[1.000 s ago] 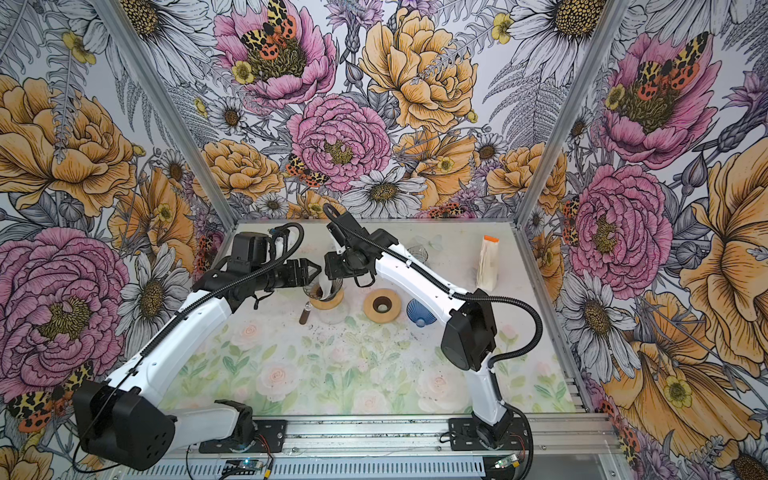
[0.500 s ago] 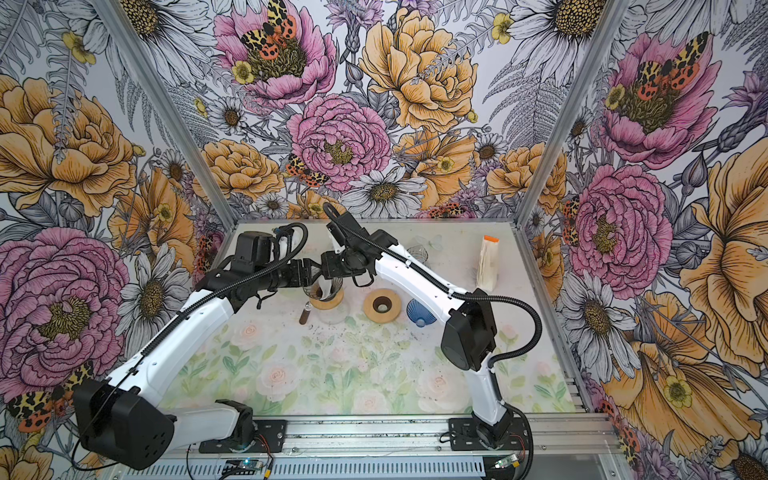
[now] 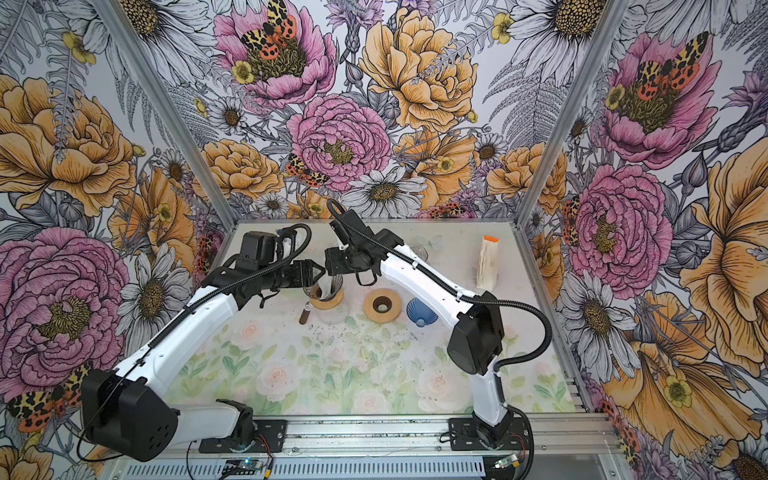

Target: Place the coffee filter in the dripper

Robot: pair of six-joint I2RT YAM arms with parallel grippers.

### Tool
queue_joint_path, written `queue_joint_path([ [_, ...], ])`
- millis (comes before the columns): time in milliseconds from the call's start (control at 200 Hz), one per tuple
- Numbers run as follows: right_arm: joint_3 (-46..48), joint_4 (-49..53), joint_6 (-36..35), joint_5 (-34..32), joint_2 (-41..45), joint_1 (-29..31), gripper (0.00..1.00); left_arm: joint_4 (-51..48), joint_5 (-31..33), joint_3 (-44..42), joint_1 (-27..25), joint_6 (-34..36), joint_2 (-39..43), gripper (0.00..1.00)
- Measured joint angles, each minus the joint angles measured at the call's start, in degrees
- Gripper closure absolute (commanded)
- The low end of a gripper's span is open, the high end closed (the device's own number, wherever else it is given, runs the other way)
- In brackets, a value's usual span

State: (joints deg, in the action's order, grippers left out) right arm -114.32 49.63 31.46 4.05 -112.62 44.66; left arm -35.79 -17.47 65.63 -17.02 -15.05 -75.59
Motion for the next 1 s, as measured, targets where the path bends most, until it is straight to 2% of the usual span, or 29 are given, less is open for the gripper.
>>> queue_joint_path([
  [415, 2.69, -1.11, -1.03, -0.79, 1.14, -0.11, 0.38, -0.02, 1.05, 0.13, 0.0, 0.0, -0.94, 0.36],
  [1001, 2.89, -2.34, -2.8, 2.01, 1.14, -0.04, 0.38, -0.02, 1.64, 0.13, 0.0, 0.02, -0.94, 0.37],
])
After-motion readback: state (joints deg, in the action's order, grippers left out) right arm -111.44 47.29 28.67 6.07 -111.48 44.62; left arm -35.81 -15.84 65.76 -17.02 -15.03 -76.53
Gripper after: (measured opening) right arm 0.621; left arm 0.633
